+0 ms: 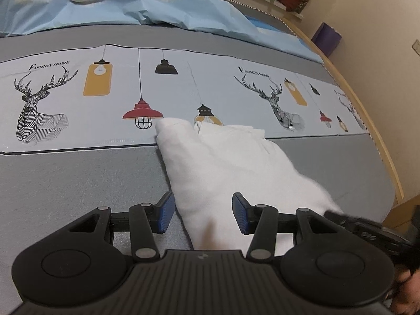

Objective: Fold small clothes

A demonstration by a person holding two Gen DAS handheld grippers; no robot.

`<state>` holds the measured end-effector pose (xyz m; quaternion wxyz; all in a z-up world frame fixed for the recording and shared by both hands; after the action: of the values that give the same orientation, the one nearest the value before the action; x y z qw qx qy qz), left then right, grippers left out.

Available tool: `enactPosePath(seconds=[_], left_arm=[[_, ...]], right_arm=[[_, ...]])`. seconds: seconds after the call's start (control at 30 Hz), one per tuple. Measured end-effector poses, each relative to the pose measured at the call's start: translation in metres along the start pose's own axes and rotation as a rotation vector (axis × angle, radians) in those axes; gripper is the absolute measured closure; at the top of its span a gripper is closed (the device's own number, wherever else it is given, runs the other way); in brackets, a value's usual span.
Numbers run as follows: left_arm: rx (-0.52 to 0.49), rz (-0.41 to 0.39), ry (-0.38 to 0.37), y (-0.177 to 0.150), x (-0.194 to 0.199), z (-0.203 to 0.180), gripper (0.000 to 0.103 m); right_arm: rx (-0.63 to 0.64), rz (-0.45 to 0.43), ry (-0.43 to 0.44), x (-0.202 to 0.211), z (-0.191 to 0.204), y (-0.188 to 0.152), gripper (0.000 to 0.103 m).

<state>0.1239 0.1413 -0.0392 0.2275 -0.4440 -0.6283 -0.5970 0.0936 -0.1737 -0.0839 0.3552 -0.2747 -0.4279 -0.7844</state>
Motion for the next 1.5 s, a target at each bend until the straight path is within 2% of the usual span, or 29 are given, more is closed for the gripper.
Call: enactPosePath(seconds=[0.03, 0.1, 0.13, 0.17, 0.33, 0.4, 0.47, 0.5, 0.6, 0.73, 0.77, 0.8, 0.87, 1.07, 1.1, 1.13, 1.17, 1.23, 1.33, 1.5], left_arm=[[-0.006, 0.003, -0.001, -0.001, -0.001, 0.0, 0.05], [-0.014, 0.019, -0.002, -0.003, -0.003, -0.002, 0.05], [-0.018, 0.03, -0.001, -0.005, -0.006, -0.003, 0.05], [-0.025, 0.041, -0.002, -0.006, -0.008, -0.004, 0.05], [-0.091, 0.082, -0.011, -0.011, -0.02, -0.015, 0.05], [-0.105, 0.095, -0.005, -0.011, -0.026, -0.017, 0.05], [-0.105, 0.105, 0.003, -0.011, -0.031, -0.018, 0.05], [-0.103, 0.105, 0.005, -0.01, -0.032, -0.018, 0.05], [-0.096, 0.103, 0.006, -0.007, -0.036, -0.019, 0.05], [-0.093, 0.104, 0.007, -0.003, -0.04, -0.021, 0.05], [-0.097, 0.105, 0.008, -0.002, -0.041, -0.022, 0.05], [-0.104, 0.104, 0.009, 0.0, -0.042, -0.022, 0.05], [-0.106, 0.098, 0.01, 0.003, -0.043, -0.021, 0.05], [-0.076, 0.084, 0.02, 0.013, -0.044, -0.011, 0.05], [-0.074, 0.085, 0.024, 0.014, -0.044, -0.01, 0.05], [-0.072, 0.085, 0.028, 0.014, -0.045, -0.009, 0.05], [-0.071, 0.085, 0.03, 0.015, -0.045, -0.008, 0.05], [-0.07, 0.085, 0.032, 0.014, -0.045, -0.008, 0.05], [-0.072, 0.085, 0.037, 0.013, -0.044, -0.007, 0.05], [-0.054, 0.081, 0.05, 0.011, -0.043, -0.002, 0.05]], right_arm=[[-0.031, 0.065, -0.034, -0.009, -0.009, -0.003, 0.083], [-0.1, 0.129, -0.11, -0.018, -0.026, -0.005, 0.08], [-0.125, 0.125, -0.149, -0.017, -0.034, -0.002, 0.076], [-0.133, 0.109, -0.153, -0.014, -0.036, 0.003, 0.076], [-0.085, 0.03, -0.013, 0.009, -0.016, 0.057, 0.076], [-0.016, 0.033, 0.066, 0.009, 0.002, 0.078, 0.071], [0.066, 0.055, 0.109, 0.001, 0.015, 0.092, 0.057], [0.1, 0.066, 0.124, -0.006, 0.021, 0.096, 0.055], [0.144, 0.093, 0.141, -0.038, 0.027, 0.102, 0.054], [0.07, 0.104, 0.125, -0.089, 0.019, 0.101, 0.053], [0.048, 0.103, 0.089, -0.101, 0.017, 0.101, 0.053], [0.031, 0.097, 0.06, -0.106, 0.015, 0.099, 0.053], [0.015, 0.093, 0.066, -0.12, 0.017, 0.1, 0.053], [-0.015, 0.188, 0.106, -0.142, 0.023, 0.094, 0.05], [-0.001, 0.187, 0.106, -0.143, 0.025, 0.093, 0.051], [0.013, 0.189, 0.108, -0.144, 0.028, 0.091, 0.059], [0.021, 0.194, 0.115, -0.145, 0.03, 0.09, 0.076], [0.036, 0.199, 0.115, -0.147, 0.034, 0.087, 0.096], [0.065, 0.156, 0.123, -0.138, 0.04, 0.089, 0.098], [0.06, -0.064, 0.265, -0.082, 0.053, 0.112, 0.098]])
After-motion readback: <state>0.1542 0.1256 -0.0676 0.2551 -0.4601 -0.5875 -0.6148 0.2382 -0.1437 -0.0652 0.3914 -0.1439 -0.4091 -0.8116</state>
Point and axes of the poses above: each gripper's, at about its wrist camera, not at the fingertips, and x roughly against the way its jaws point, z to its left, y to its top, the point moved 5 cm from there along -x, roughly the way its jaws point, and after that the axes turned 13 degrees about -x, right-handed, at the moved point
